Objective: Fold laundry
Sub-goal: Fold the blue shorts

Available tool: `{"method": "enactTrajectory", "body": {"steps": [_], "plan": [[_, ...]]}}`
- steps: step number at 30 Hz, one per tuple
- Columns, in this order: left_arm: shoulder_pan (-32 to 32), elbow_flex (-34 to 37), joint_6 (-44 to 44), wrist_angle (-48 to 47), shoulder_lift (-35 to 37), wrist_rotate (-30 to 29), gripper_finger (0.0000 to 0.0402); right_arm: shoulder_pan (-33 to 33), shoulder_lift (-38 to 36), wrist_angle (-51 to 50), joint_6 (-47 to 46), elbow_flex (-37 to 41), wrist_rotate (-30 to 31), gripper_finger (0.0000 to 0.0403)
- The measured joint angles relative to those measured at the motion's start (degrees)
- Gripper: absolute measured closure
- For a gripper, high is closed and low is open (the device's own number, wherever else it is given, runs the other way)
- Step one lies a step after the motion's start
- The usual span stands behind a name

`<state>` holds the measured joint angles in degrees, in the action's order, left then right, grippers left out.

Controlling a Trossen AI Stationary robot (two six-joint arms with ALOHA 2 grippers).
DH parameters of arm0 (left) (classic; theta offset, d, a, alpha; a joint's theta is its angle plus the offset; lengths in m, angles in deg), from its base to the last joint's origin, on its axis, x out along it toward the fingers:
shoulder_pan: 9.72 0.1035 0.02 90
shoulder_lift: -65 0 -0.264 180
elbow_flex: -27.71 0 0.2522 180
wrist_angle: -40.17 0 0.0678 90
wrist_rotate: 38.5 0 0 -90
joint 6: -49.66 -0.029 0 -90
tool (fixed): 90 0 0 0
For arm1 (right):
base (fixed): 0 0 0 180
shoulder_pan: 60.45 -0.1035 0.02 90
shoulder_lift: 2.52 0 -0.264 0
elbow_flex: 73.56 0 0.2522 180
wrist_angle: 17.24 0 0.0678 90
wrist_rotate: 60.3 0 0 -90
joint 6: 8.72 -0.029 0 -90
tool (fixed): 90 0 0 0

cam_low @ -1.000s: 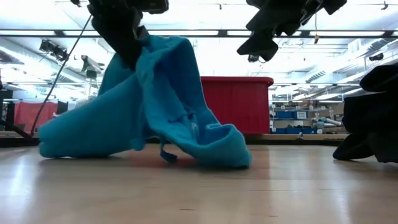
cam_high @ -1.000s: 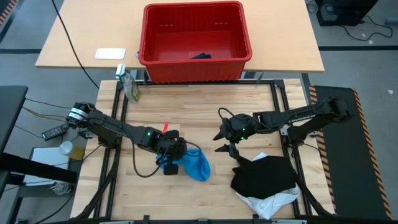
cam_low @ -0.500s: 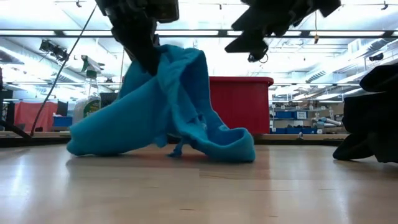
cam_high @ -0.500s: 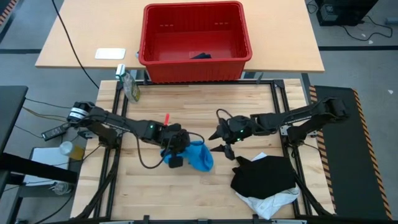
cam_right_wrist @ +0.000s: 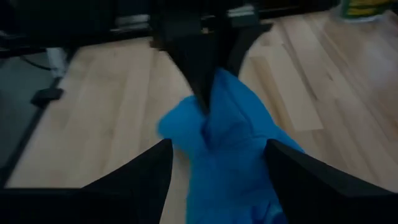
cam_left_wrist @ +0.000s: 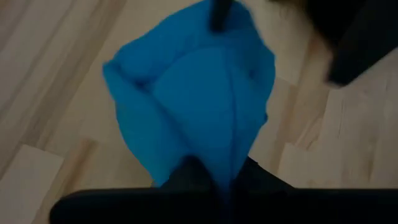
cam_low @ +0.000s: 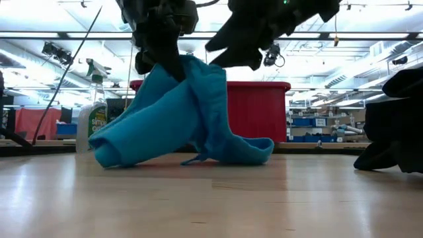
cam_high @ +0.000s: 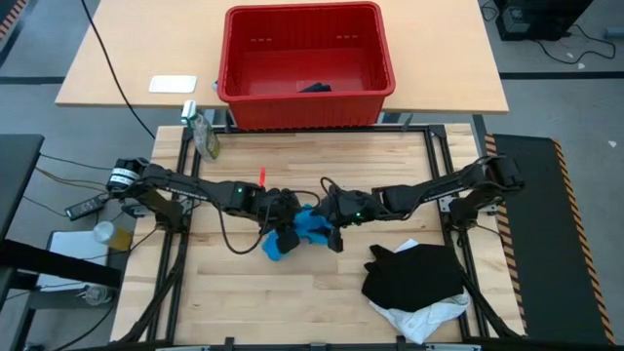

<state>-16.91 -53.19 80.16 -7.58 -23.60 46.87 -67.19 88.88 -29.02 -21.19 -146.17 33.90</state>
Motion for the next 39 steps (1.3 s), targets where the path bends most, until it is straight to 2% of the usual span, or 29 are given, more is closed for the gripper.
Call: {"method": "enactTrajectory", "body": {"steps": [6,12,15,22,26,29,31,35,39], "plan": [[0.1,0.0,0.0,-0.1,0.0,-0.1,0.039,0.5,3.4,1.7,1.1,-0.1,0.6,0.0142],[-0.4,0.0,-0.6,-1.0,0.0,0.0,0.039,0.4,1.3,2.7,5.0,-0.1,1.8,0.0142],[-1.0,0.0,-4.7,0.4,0.0,-0.2,0.039,1.3,1.2,3.3,5.2,-0.1,1.5,0.0142],[-2.8,0.0,-12.2,0.9,0.0,-0.6,0.039,4.6,1.9,6.7,7.0,2.0,-7.0,0.015],[-3.3,0.0,-13.1,0.8,0.0,-4.4,0.039,4.9,2.2,7.9,7.2,4.5,-11.5,0.0163],[-3.3,0.0,-13.3,1.0,0.0,-5.2,0.039,4.4,2.4,8.9,7.1,5.5,-12.5,0.0171],[-3.3,0.0,-13.7,1.8,0.0,-5.3,0.039,4.2,2.4,9.9,6.4,6.2,-10.3,0.0177],[-3.3,0.0,-15.7,3.4,0.0,-5.4,0.039,4.7,2.4,15.1,6.2,6.9,-8.5,0.0202],[-3.2,0.0,-16.3,3.7,0.0,-5.5,0.039,5.4,2.4,13.5,6.0,6.9,-9.5,0.0265]]}}
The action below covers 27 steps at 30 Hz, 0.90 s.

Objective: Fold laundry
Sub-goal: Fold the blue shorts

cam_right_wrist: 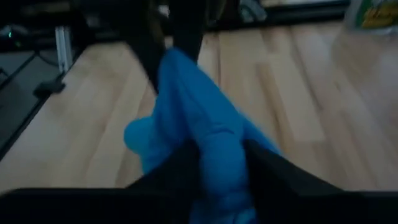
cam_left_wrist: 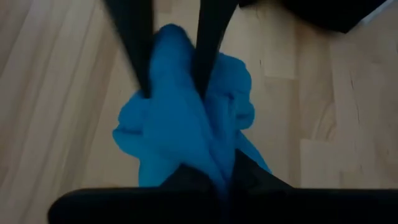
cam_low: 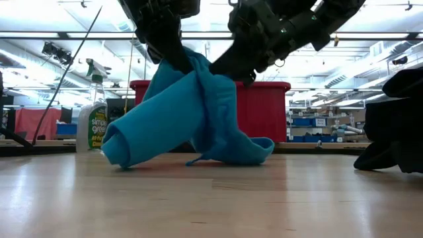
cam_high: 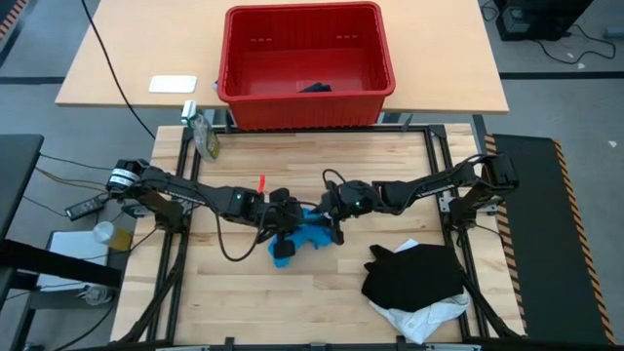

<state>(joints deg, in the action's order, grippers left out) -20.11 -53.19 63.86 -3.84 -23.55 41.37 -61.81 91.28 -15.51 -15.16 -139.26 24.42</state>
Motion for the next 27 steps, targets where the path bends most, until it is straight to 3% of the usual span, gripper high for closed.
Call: {"method": "enactTrajectory", "body": {"steps": [5,9,14,18,23,27], "plan": [[0.3,0.0,0.9,-0.2,0.0,0.0,0.039,0.0,0.0,-4.6,-1.3,0.0,-3.6,0.0382],[0.3,0.0,4.6,-2.4,0.0,-0.1,0.0365,-0.1,-0.4,-5.6,-1.5,-0.1,-4.7,0.038],[-0.3,0.1,10.7,-6.7,-1.3,-0.3,0.027,-0.1,-0.4,-9.6,-1.5,-1.8,-5.3,0.0385],[-2.6,2.4,15.6,-3.2,-2.2,-0.4,0.0205,-0.1,-0.4,-14.3,-1.5,-3.7,-5.5,0.0385],[-6.7,11.8,24.2,5.1,-1.7,-2.4,0.0187,-0.1,-0.4,-20.3,-2.2,-6.0,-5.5,0.0385],[-7.8,15.0,32.4,12.5,-0.5,-2.8,0.0194,-0.1,-0.5,-22.4,-4.1,-7.3,-5.6,0.0385]]}}
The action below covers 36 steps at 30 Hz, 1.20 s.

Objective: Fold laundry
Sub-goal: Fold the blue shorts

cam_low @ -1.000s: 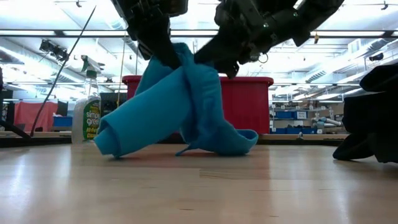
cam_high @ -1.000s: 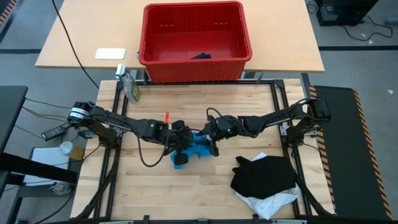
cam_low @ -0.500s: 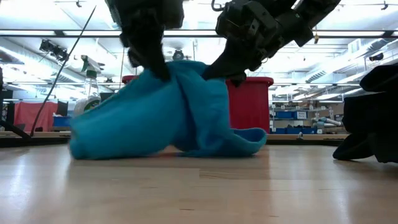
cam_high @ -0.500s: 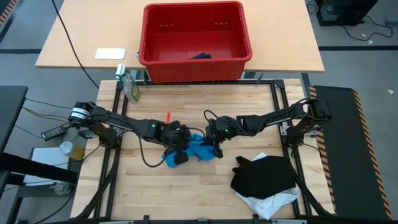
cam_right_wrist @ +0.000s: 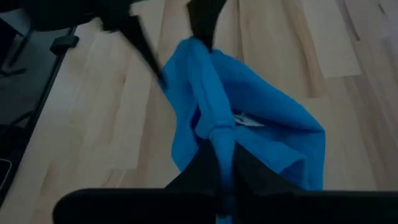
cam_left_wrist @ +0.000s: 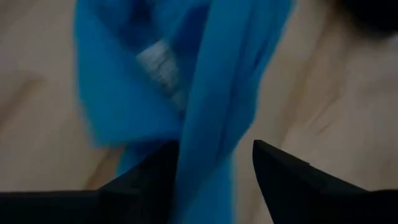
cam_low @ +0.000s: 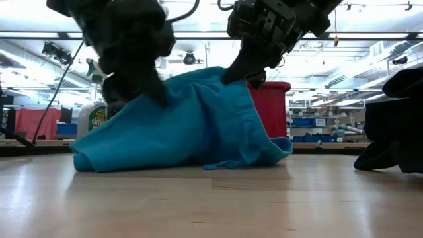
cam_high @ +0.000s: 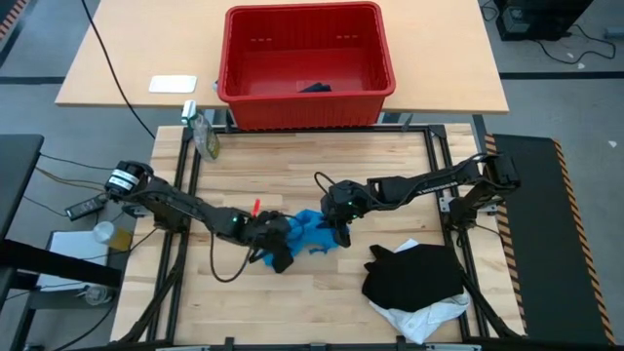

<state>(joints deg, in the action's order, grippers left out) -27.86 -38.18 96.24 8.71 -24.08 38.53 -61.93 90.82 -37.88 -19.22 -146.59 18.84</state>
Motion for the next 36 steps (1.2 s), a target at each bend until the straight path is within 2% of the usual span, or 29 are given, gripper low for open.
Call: {"method": "enactTrajectory", "body": {"steps": [6,17,22,27,36], "plan": [[-1.4,-0.1,1.6,4.8,0.1,-3.4,0.0213,0.0,0.0,-1.1,-2.4,0.0,-0.2,0.0385],[-4.7,-0.1,9.6,-4.3,1.5,-3.9,0.0229,0.0,0.0,-3.5,-3.2,0.0,-0.5,0.0385],[-7.2,-0.1,8.6,-6.2,1.4,-2.3,0.023,0.0,0.0,-3.4,-4.4,0.0,0.5,0.0385],[-8.9,0.2,10.2,-13.4,0.9,-2.4,0.023,0.0,0.0,-3.0,-5.0,0.0,0.8,0.0385],[-10.4,0.1,9.5,-12.1,-2.2,-1.6,0.023,0.0,0.0,-1.3,-5.6,0.1,2.0,0.0384]]}}
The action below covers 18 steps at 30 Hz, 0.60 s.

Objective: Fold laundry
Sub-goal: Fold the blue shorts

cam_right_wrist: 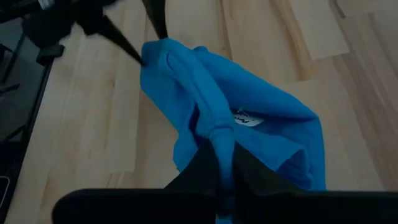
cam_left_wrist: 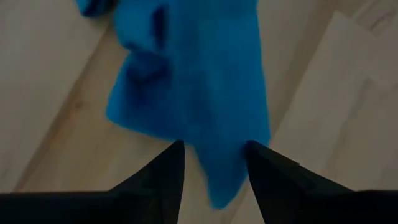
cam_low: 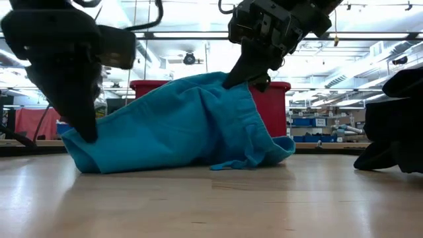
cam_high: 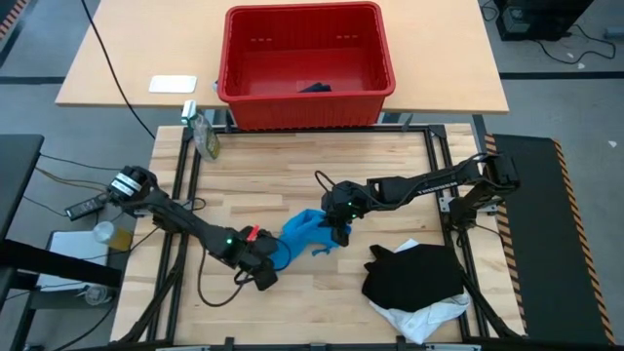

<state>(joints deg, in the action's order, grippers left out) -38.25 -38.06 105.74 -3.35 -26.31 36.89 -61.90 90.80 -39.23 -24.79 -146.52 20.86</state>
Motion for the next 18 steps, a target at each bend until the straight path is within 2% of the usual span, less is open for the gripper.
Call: {"method": "enactTrajectory", "body": {"steps": [4,6,9,11,14,18], "plan": [[0.3,0.0,-0.9,1.8,-1.9,0.4,0.0244,0.0,0.0,0.2,-0.3,0.0,0.2,0.0384],[0.7,0.0,-1.7,2.0,-2.0,0.5,0.0282,0.0,0.0,0.3,-0.3,0.0,0.2,0.0384],[0.8,0.0,-1.7,1.1,-1.7,1.0,0.0373,-0.1,0.0,0.4,-0.3,0.0,0.1,0.0384],[1.0,-0.1,-1.7,0.5,-1.1,1.7,0.0389,-0.1,0.0,0.4,-0.2,0.0,-0.7,0.0384],[1.5,-1.7,-2.7,-5.6,1.7,1.4,0.0396,0.4,-0.7,0.1,0.4,0.1,-5.6,0.0384],[3.2,-6.2,-7.8,-14.0,8.3,-2.7,0.0397,2.1,-5.4,-3.5,-0.7,-1.8,-17.9,0.0384]]}}
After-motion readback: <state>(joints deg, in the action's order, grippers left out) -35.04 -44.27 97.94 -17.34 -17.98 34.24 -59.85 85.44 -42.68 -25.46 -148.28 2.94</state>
